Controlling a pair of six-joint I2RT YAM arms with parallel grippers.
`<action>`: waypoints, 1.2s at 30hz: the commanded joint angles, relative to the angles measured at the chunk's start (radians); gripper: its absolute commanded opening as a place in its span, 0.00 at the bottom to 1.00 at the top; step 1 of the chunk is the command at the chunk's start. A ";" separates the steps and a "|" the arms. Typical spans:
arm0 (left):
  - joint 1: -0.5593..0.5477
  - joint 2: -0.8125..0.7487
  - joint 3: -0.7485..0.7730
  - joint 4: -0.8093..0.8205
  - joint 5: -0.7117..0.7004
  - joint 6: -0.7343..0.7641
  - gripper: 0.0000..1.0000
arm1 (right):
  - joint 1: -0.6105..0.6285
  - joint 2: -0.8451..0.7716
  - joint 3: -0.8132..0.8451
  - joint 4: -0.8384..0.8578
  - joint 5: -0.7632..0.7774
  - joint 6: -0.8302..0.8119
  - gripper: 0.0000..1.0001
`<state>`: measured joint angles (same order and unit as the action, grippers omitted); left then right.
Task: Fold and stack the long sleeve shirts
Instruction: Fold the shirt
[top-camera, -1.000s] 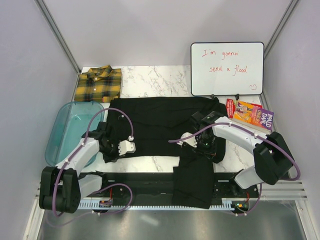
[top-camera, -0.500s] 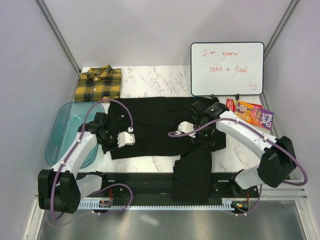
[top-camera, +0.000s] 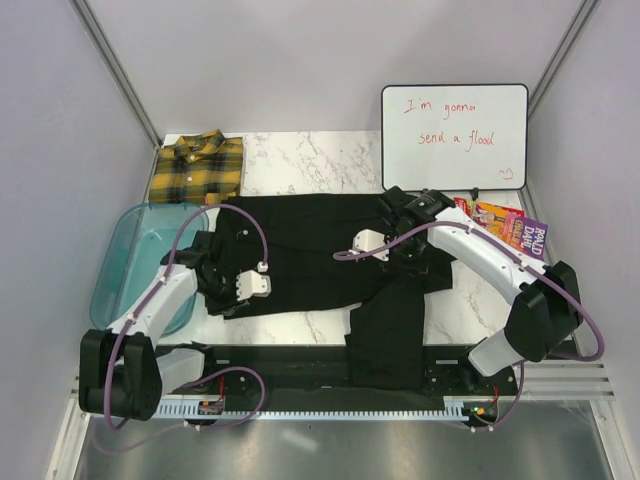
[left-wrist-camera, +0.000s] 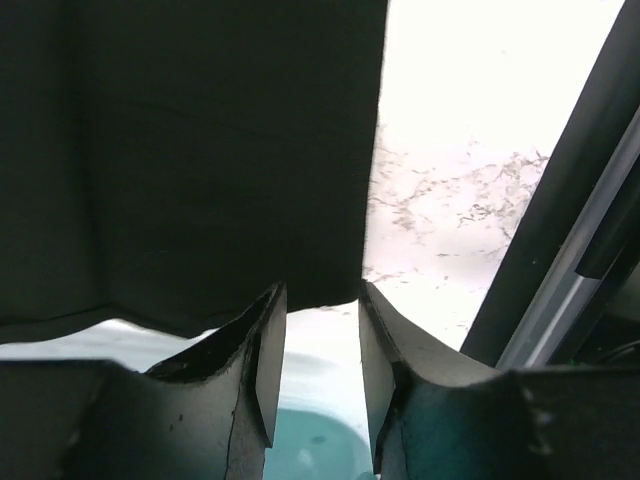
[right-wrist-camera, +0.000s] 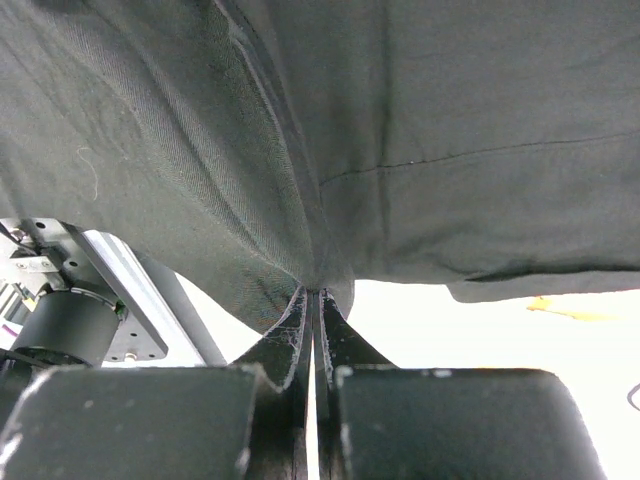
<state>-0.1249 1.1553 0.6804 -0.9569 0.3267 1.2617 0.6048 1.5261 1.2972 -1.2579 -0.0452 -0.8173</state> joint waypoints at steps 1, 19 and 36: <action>-0.001 0.014 -0.064 0.109 -0.075 0.046 0.43 | 0.001 0.020 -0.003 -0.009 -0.008 -0.011 0.00; -0.007 0.049 -0.185 0.163 -0.083 0.070 0.02 | 0.000 0.013 -0.003 -0.005 0.008 0.004 0.00; 0.034 0.251 0.332 -0.016 -0.026 0.028 0.02 | -0.085 0.127 0.247 0.012 0.146 -0.155 0.00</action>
<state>-0.1104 1.3182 0.9142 -0.9707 0.2745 1.3014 0.5579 1.5929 1.4609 -1.2606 0.0463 -0.9016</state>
